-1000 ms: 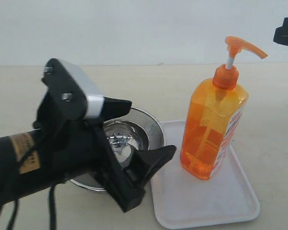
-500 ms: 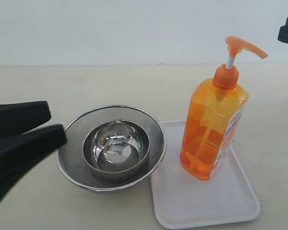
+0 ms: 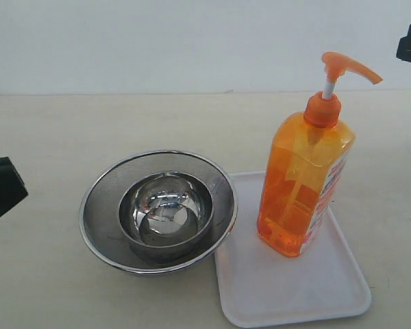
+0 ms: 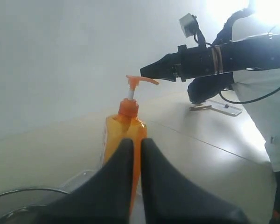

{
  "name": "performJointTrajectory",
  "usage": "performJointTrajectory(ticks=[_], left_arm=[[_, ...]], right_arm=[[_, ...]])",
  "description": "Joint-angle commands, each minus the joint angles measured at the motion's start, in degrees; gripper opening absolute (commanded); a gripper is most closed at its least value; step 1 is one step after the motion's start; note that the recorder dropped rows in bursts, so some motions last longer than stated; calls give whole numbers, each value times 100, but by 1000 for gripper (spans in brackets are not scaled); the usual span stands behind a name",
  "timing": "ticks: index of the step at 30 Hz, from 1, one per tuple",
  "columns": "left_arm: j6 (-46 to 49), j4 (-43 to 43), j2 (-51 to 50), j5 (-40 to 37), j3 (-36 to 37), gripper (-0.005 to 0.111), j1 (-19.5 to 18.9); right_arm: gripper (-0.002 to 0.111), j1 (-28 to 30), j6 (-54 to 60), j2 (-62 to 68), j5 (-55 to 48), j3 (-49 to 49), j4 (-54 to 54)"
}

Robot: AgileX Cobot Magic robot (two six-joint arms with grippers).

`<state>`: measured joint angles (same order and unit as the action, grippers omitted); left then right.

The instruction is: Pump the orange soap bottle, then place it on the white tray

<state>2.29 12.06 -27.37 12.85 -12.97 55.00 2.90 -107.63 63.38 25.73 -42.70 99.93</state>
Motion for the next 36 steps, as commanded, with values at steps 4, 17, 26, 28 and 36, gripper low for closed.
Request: performJointTrajectory(ticks=[4,17,26,28,36], left_arm=[[1401,816,39,246,24,5,-11],[305,855,1746,-2335,34,5,-3075],[713,636,2737,-2598,582,5,-4719],[778,636,2737,-2473,706,5,-4953],[757,657,2737,-1168,1297,5,-5610]], right_arm=[[0,-8,17,-40,11,5,2],[0,-8,19,-40,86,5,2],[0,-8,18,-40,86,5,2],[0,-8,18,-40,86,5,2],[0,-8,8,-40,86,5,2]])
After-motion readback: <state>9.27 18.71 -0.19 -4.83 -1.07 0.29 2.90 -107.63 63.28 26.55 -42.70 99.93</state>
